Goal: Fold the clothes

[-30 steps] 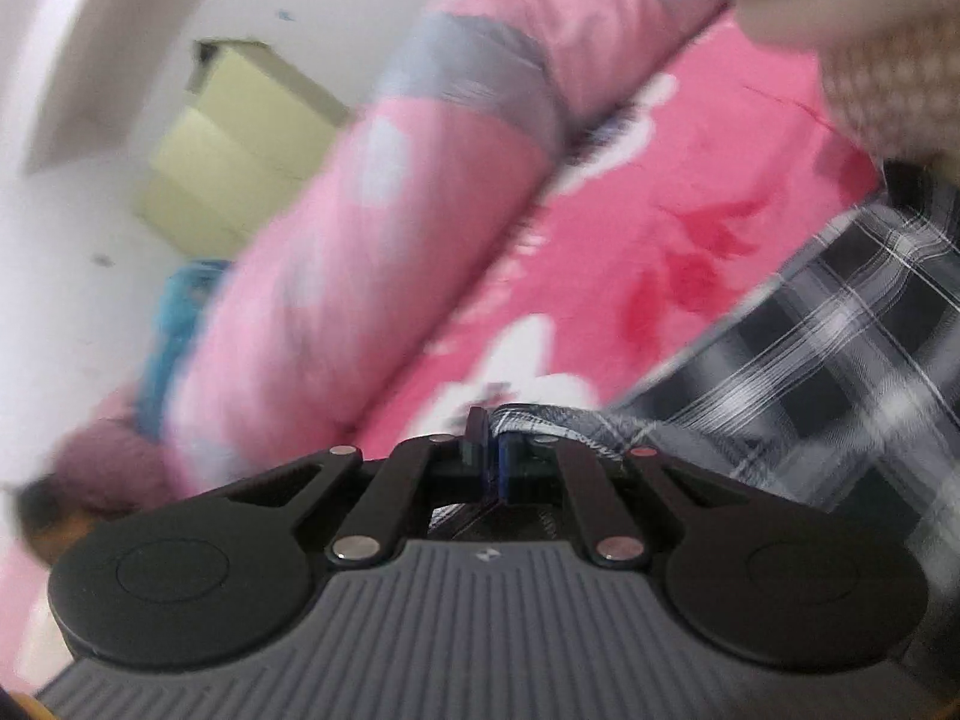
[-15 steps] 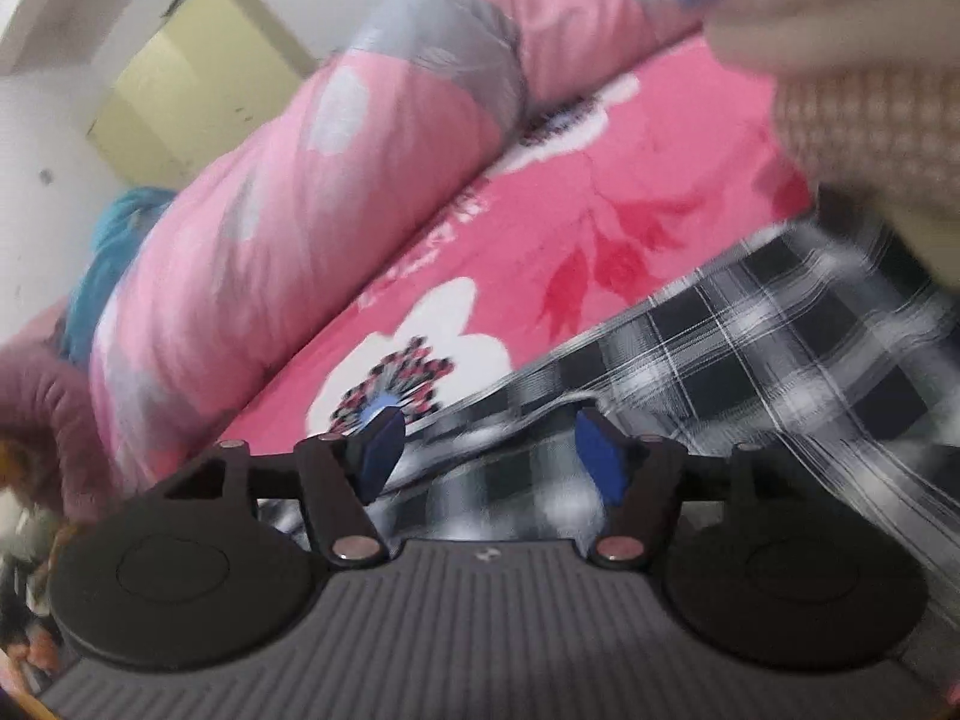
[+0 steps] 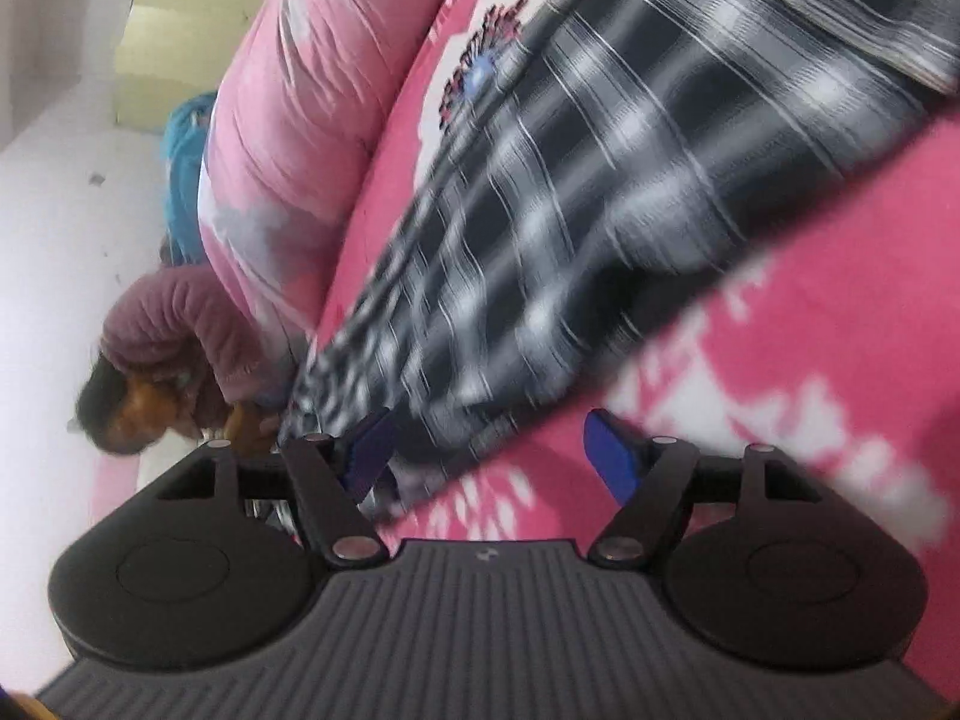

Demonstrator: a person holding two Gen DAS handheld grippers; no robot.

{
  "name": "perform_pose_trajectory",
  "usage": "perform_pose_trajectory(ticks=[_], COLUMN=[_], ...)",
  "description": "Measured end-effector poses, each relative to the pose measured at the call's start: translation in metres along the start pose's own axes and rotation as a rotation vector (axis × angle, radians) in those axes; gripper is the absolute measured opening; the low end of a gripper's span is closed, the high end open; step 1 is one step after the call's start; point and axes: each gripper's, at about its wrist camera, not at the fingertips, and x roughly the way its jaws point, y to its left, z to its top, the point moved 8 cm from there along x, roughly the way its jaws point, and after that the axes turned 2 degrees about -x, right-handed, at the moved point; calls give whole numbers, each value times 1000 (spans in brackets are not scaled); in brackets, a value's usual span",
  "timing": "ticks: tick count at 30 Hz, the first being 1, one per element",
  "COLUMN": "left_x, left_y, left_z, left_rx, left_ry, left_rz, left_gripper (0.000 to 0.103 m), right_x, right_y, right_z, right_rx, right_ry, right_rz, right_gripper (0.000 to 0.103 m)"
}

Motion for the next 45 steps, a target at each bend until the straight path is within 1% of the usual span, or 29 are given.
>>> perform_pose_trajectory(ticks=[2, 4, 6, 7, 8, 9, 10, 11, 12, 13, 14, 15, 16, 17, 18, 21, 23, 26, 31, 35, 37, 39, 41, 42, 44, 45], left_x=[10, 14, 16, 17, 18, 19, 19, 20, 21, 20, 18, 14, 10, 3, -4, -28, -45, -77, -144, -201, -219, -222, -218, -216, -216, -217], left_y=[-1, -4, -5, -2, 2, 6, 10, 14, 18, 20, 17, 14, 10, 6, 4, 1, 1, 11, 59, 105, 125, 140, 151, 153, 156, 156], left_z=[4, 6, 7, 7, 8, 10, 11, 12, 13, 13, 14, 14, 15, 16, 17, 22, 23, 17, -4, -22, -30, -36, -39, -39, -37, -36], left_rx=[16, 38, 46, 29, -6, -42, -77, -113, -148, -170, -169, -159, -150, -145, -144, -147, -150, -141, -187, -219, -213, -196, -167, -153, -159, -160], left_ry=[-21, -47, -72, -77, -74, -72, -69, -67, -64, -66, -75, -85, -95, -101, -102, -106, -109, -117, -131, -167, -178, -168, -165, -161, -148, -141], left_rz=[-1, -5, 0, 8, 22, 35, 49, 62, 76, 85, 91, 99, 102, 98, 90, 63, 43, 26, 17, 42, 61, 59, 24, 14, -16, -29], left_gripper=[89, 87, 77, 73, 59, 40, 29, 12, 10, 9, 8, 7, 7, 7, 6, 6, 6, 6, 6, 6, 6, 6, 8, 11, 11, 15], right_x=[10, 21, 29, 33, 37, 40, 42, 44, 46, 47, 47, 49, 51, 51, 48, 38, 28, 9, -22, -44, -52, -50, -45, -42, -41, -44], right_y=[-1, -2, -3, -3, -3, -4, -4, -5, -5, -6, -6, -10, -16, -22, -22, -12, -4, -2, -1, -5, -6, -10, -20, -24, -26, -23], right_z=[9, 17, 25, 28, 30, 33, 35, 38, 40, 42, 43, 45, 46, 47, 46, 40, 35, 16, -17, -60, -80, -93, -100, -101, -99, -98], right_rx=[20, 47, 72, 84, 97, 114, 130, 147, 164, 167, 167, 187, 210, 258, 267, 237, 218, 205, 186, 178, 168, 137, 83, 55, -4, -33], right_ry=[-28, -62, -104, -123, -142, -155, -167, -180, -192, -208, -225, -237, -248, -270, -290, -331, -340, -317, -277, -213, -181, -158, -137, -118, -74, -49], right_rz=[-6, -5, 0, 6, 12, 16, 20, 24, 28, 14, -2, -4, -4, 24, 37, 58, 73, 78, 84, 75, 65, 33, -11, -37, -79, -93], right_gripper=[69, 69, 69, 69, 69, 69, 69, 68, 67, 55, 24, 10, 8, 6, 6, 6, 6, 5, 4, 4, 4, 4, 5, 6, 6, 8])
